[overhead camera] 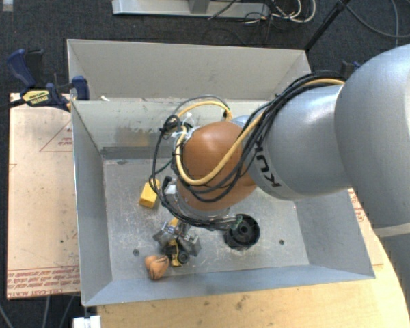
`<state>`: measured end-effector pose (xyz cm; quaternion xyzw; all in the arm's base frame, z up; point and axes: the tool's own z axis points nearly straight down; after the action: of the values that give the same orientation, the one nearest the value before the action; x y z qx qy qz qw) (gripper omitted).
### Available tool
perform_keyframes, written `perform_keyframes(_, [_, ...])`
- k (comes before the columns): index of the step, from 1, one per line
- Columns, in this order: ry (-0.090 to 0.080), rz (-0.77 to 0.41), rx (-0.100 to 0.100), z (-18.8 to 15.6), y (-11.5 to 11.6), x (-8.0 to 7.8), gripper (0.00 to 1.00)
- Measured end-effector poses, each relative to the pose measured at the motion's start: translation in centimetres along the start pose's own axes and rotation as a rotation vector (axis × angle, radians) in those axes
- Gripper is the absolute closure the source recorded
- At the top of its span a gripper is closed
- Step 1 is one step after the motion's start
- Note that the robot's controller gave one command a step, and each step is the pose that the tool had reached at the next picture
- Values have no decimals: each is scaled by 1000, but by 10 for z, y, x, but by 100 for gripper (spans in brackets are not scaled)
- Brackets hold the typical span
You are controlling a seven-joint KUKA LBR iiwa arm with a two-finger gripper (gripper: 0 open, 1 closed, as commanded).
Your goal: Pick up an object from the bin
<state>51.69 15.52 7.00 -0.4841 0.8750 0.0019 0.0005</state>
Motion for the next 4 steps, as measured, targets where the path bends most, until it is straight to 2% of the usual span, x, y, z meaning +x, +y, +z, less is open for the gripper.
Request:
perform_keyframes(1, [0,-10,3,0,15,-2,100])
perform_keyframes(2, [1,-17,2,0,13,-45,100])
perform_keyframes(3, [-4,-28,6,-2,26,-31,100])
perform_keyframes(4, [0,-28,2,-1,21,-38,100])
